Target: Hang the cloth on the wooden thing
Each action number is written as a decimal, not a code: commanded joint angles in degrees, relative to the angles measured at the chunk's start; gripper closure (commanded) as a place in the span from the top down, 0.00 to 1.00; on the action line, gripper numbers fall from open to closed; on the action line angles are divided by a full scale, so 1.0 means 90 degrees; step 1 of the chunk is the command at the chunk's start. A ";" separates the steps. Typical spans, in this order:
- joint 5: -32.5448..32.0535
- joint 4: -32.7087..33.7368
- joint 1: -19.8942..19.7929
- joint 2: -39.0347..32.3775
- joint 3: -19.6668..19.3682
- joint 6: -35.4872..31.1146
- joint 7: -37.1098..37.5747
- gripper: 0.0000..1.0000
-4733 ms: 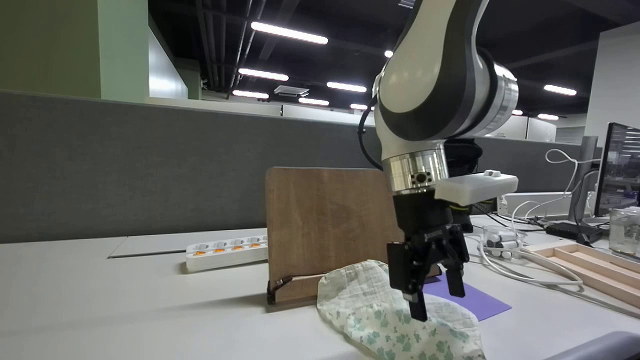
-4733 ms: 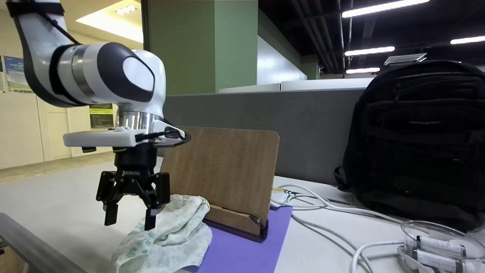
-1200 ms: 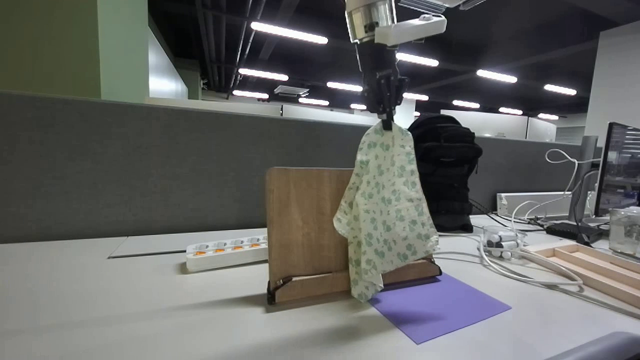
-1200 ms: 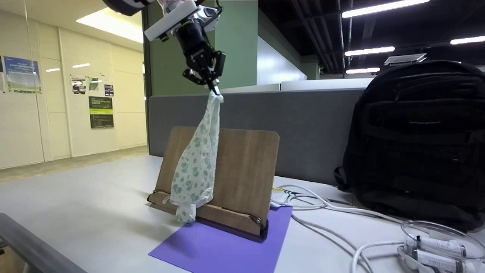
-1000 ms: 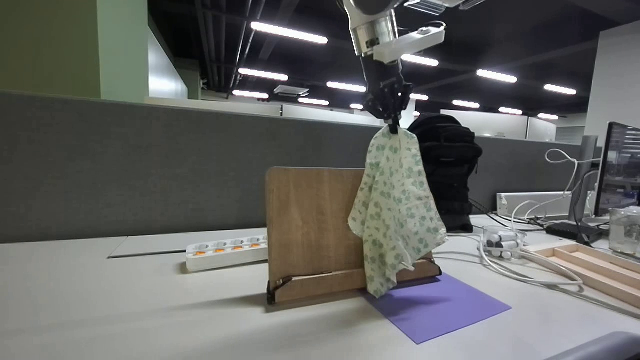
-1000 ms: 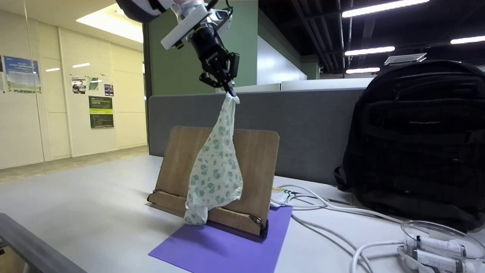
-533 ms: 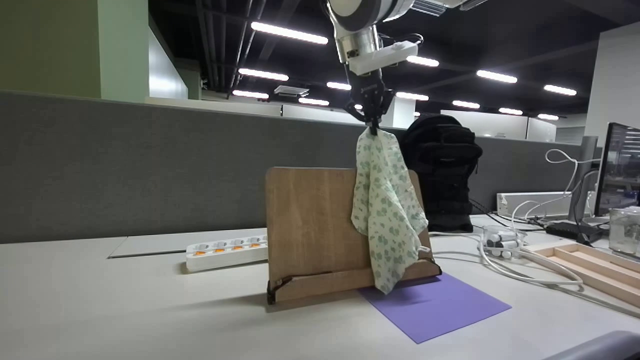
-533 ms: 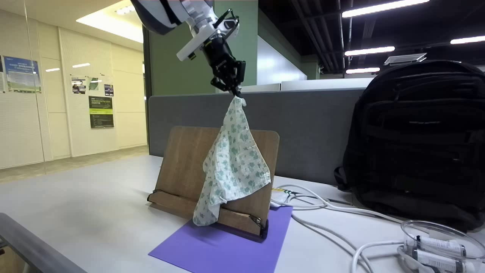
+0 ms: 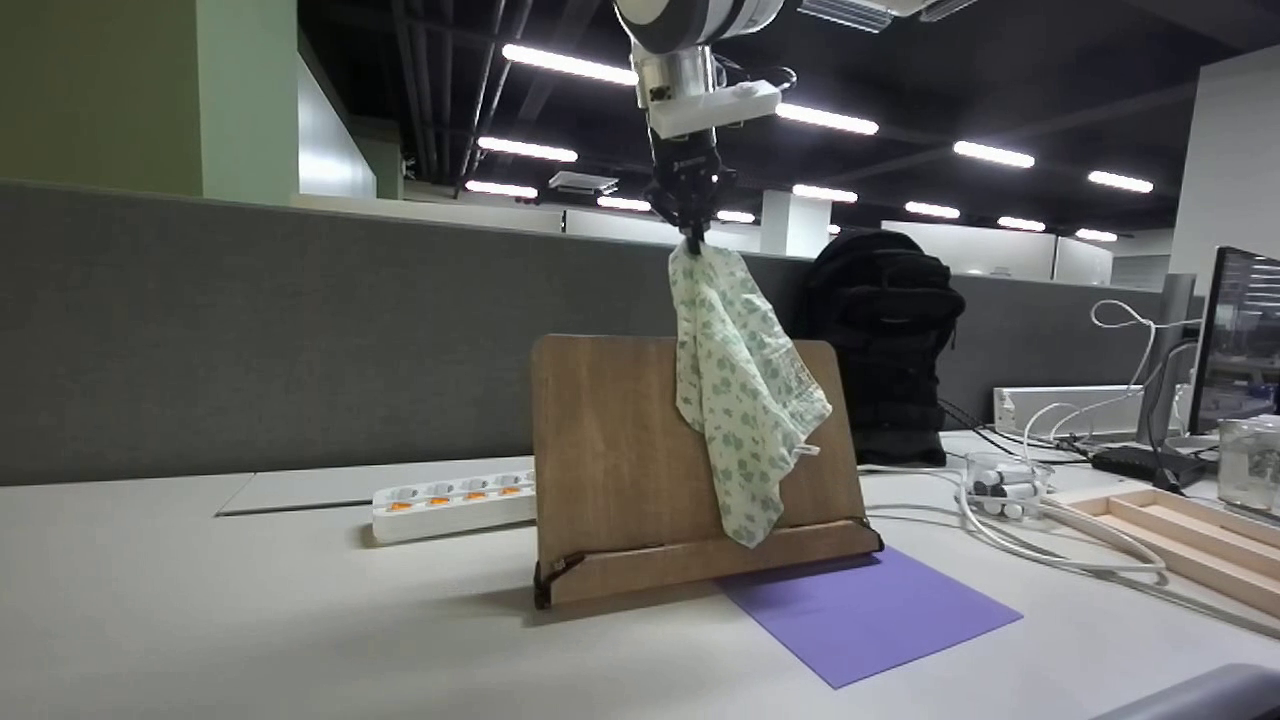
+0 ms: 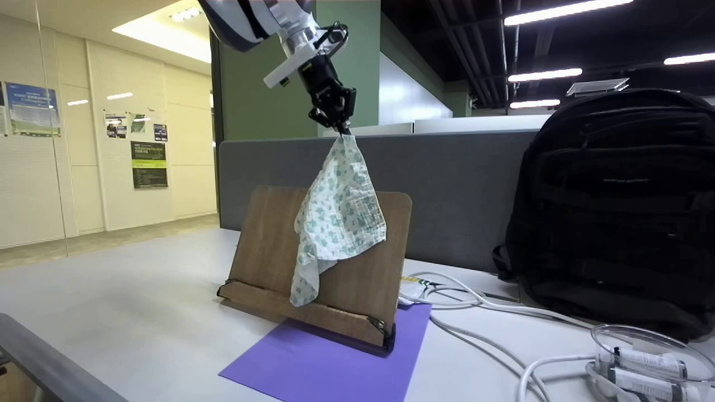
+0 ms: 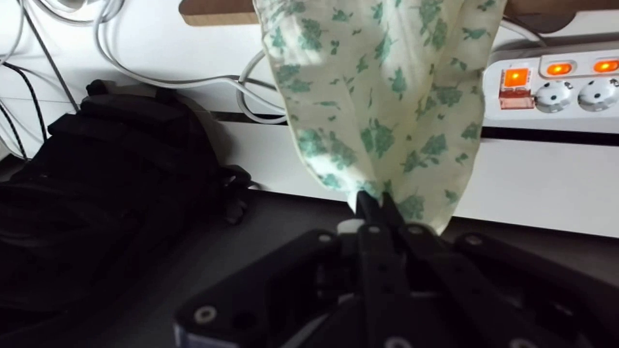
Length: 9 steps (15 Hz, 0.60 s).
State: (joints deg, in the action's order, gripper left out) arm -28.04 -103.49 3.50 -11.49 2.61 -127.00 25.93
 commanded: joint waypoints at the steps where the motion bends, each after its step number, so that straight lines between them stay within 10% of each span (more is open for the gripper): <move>1: 0.0022 0.0651 0.0204 -0.0449 -0.0215 0.0055 0.0232 0.00; 9: 0.0019 0.1396 0.0438 -0.1321 -0.0700 0.0125 0.0771 0.00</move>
State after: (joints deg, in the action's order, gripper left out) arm -28.03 -95.08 5.90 -20.04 -1.64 -127.14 29.89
